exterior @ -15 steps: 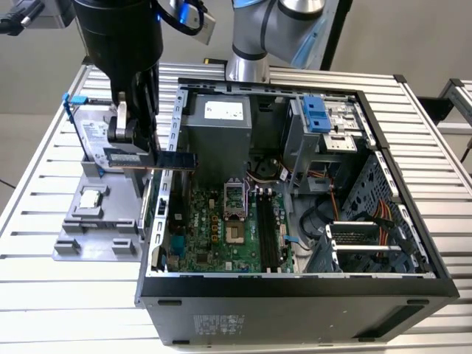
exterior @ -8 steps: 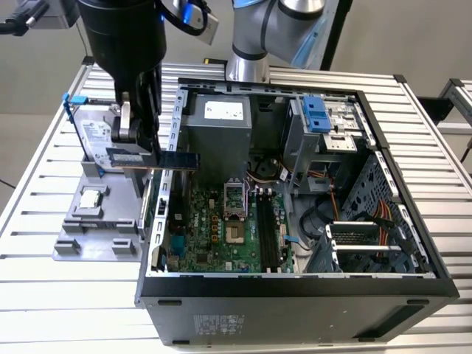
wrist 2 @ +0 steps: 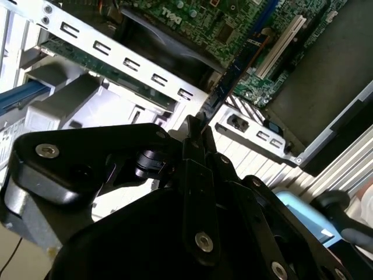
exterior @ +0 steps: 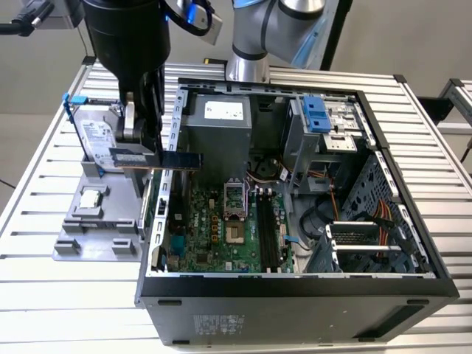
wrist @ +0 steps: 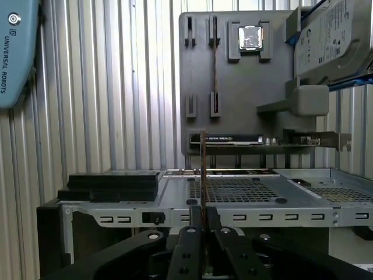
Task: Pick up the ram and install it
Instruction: 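Pick up the ram and move it above insertion slot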
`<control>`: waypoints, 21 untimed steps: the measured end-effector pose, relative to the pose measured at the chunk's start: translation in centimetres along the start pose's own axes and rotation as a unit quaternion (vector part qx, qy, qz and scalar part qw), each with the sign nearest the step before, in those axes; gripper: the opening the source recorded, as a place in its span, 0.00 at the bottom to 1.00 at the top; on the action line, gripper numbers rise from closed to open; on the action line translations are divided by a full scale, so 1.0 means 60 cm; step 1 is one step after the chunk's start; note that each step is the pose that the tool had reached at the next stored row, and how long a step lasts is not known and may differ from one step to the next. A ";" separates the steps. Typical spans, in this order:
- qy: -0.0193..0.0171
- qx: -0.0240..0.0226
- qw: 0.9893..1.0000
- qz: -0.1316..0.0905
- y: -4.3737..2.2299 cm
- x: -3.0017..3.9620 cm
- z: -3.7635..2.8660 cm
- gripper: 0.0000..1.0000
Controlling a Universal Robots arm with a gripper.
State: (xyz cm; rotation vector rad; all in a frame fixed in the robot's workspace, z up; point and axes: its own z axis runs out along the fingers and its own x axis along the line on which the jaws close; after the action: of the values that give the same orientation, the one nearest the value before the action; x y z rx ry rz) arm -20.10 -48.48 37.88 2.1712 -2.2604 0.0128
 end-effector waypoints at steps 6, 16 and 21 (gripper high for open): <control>0.000 0.000 1.000 0.000 -0.005 0.000 0.000 0.00; 0.000 0.000 1.000 0.000 -0.014 -0.001 0.000 0.00; 0.000 0.000 1.000 0.000 -0.019 -0.001 0.000 0.00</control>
State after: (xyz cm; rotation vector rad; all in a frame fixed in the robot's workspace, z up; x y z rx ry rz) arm -18.99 -48.48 37.87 2.1712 -2.2604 0.0127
